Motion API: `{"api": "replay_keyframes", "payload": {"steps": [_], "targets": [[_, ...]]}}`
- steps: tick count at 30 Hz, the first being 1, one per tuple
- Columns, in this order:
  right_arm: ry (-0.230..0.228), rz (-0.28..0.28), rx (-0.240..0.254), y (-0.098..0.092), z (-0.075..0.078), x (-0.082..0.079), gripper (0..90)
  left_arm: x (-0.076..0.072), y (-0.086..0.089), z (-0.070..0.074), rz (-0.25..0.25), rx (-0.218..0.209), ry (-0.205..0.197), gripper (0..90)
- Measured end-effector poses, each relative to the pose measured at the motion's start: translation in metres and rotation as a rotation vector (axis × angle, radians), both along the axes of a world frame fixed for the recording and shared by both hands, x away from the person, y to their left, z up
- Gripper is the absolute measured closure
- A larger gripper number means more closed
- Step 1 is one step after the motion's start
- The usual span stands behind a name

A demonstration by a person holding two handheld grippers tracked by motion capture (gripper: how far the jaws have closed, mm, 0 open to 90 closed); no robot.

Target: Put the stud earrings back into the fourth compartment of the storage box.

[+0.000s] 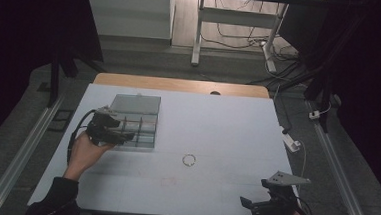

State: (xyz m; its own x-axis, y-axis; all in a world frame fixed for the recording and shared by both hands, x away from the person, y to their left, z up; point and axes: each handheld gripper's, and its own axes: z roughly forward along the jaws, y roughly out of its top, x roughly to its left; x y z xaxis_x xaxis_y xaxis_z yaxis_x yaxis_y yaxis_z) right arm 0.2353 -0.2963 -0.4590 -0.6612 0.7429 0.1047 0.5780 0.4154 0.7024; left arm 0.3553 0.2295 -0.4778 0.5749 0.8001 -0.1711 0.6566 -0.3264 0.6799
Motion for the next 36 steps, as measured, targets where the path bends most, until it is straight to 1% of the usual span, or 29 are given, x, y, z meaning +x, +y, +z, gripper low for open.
{"api": "replay_keyframes", "payload": {"steps": [1, 4, 6, 8, 11, 13, 16, 20, 23, 27, 30, 34, 36], "targets": [[0.0, 0.001, -0.001, 0.0, 0.0, 0.0, 1.3, 0.0, -0.003, 0.0, -0.005, 0.003, -0.002, 13.1], [0.001, 0.001, 0.0, 0.0, 0.0, 0.0, 1.3, 0.0, -0.012, 0.0, -0.051, -0.009, 0.003, 4.9], [0.003, 0.003, 0.001, 0.0, 0.0, 0.0, 1.3, 0.0, -0.018, 0.0, -0.082, -0.022, -0.004, 2.4], [0.002, 0.005, -0.001, 0.0, 0.0, 0.0, 1.3, 0.0, -0.023, 0.001, -0.116, -0.036, -0.002, 0.0], [0.005, 0.003, -0.001, 0.0, 0.0, 0.0, 1.3, 0.0, -0.031, 0.001, -0.144, -0.058, 0.013, 0.0], [0.006, 0.004, -0.001, 0.0, 0.0, 0.0, 1.3, 0.0, -0.037, 0.001, -0.166, -0.06, 0.021, 0.0], [0.005, 0.002, -0.002, 0.001, 0.0, 0.0, 1.3, -0.001, -0.047, 0.001, -0.203, -0.052, 0.013, 0.0], [0.006, 0.002, -0.003, 0.001, 0.0, 0.001, 1.3, -0.001, -0.061, 0.002, -0.251, -0.059, 0.008, 0.0], [0.006, 0.001, -0.003, 0.001, 0.0, 0.001, 1.3, -0.002, -0.074, 0.002, -0.281, -0.044, 0.007, 0.0], [0.007, 0.001, -0.001, 0.0, 0.0, 0.001, 1.3, -0.003, -0.091, 0.003, -0.317, -0.062, 0.002, 0.0], [0.007, -0.003, 0.002, 0.0, 0.0, 0.001, 1.2, -0.003, -0.103, 0.002, -0.341, -0.071, 0.007, 0.0], [0.009, -0.004, 0.009, -0.001, 0.0, 0.001, 1.2, -0.003, -0.118, -0.001, -0.366, -0.062, 0.006, 0.0], [0.01, -0.005, 0.006, -0.001, 0.0, 0.001, 1.2, -0.003, -0.126, -0.002, -0.384, -0.045, 0.006, 0.0]]}}
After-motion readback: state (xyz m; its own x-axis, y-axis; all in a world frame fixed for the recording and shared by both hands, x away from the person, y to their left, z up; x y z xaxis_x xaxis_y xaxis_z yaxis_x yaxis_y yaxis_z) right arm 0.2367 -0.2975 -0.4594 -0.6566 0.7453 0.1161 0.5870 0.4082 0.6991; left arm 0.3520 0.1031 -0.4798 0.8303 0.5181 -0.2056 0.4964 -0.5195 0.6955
